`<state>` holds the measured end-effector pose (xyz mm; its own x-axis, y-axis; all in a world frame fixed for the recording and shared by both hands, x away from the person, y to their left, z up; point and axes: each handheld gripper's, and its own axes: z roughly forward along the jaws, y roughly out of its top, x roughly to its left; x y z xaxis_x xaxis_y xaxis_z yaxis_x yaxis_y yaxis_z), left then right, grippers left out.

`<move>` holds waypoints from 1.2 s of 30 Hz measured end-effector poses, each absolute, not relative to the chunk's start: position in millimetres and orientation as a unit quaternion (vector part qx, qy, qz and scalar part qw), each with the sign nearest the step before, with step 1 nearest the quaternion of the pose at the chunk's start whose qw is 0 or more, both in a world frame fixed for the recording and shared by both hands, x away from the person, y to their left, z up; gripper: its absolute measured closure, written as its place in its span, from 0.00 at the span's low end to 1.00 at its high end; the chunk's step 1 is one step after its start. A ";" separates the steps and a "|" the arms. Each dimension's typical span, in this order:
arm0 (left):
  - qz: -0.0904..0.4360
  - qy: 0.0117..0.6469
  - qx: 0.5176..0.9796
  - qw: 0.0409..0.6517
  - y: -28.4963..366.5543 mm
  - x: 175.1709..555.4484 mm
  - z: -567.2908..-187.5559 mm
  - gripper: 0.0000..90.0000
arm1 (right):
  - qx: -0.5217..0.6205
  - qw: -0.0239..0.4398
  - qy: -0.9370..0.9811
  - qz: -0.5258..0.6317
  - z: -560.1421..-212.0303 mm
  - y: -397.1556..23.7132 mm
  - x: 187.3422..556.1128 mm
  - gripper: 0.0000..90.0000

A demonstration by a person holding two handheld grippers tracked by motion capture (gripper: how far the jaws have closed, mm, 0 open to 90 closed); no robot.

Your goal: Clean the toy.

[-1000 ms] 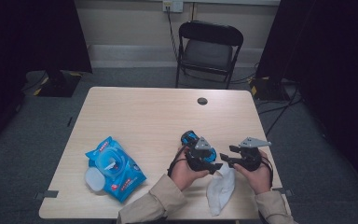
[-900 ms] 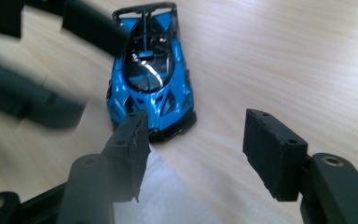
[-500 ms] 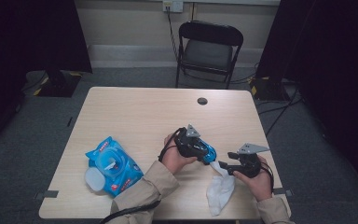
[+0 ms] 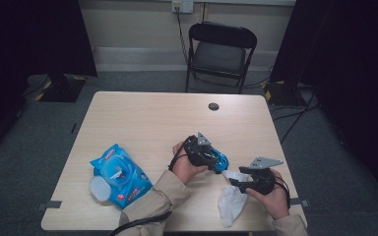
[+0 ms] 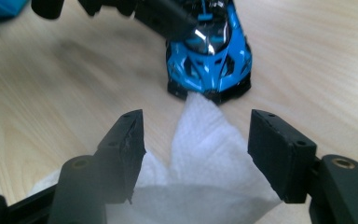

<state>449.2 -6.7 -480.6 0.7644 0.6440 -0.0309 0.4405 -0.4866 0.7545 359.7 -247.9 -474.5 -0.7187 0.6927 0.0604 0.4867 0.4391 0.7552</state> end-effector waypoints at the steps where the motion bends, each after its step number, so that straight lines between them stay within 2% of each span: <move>1: 0.132 0.318 0.853 0.393 -6.7 449.4 -480.8 0.16 | 0.351 0.128 0.841 0.391 -476.7 -247.5 359.3 0.41; 7: 0.139 0.311 0.855 0.391 -6.3 450.5 -483.1 0.14 | 0.341 0.115 0.855 0.374 -487.4 -247.2 358.1 0.49; 11: 0.145 0.320 0.853 0.385 -6.3 451.7 -485.8 0.10 | 0.343 0.123 0.858 0.361 -488.6 -248.9 356.9 0.65; 15: 0.147 0.320 0.852 0.387 -7.3 451.2 -486.4 0.09 | 0.347 0.124 0.859 0.355 -489.0 -252.6 357.5 0.86; 19: 0.146 0.321 0.853 0.384 -7.5 451.6 -485.9 0.08 | 0.353 0.125 0.858 0.350 -487.4 -255.5 360.5 0.95; 26: 0.146 0.320 0.854 0.384 -7.1 451.8 -485.9 0.08 | 0.383 0.146 0.839 0.357 -484.0 -261.7 375.6 0.97; 28: 0.145 0.320 0.853 0.385 -7.0 451.7 -486.1 0.08 | 0.390 0.144 0.835 0.361 -483.5 -261.8 382.0 0.94; 31: 0.144 0.319 0.853 0.387 -6.9 451.9 -486.3 0.08 | 0.399 0.138 0.830 0.365 -484.5 -259.5 393.0 0.82; 34: 0.144 0.320 0.854 0.385 -7.0 452.1 -485.9 0.08 | 0.400 0.133 0.828 0.371 -480.4 -257.5 394.8 0.64; 36: 0.145 0.319 0.855 0.383 -7.1 452.3 -485.8 0.08 | 0.400 0.131 0.822 0.384 -475.4 -259.7 392.7 0.57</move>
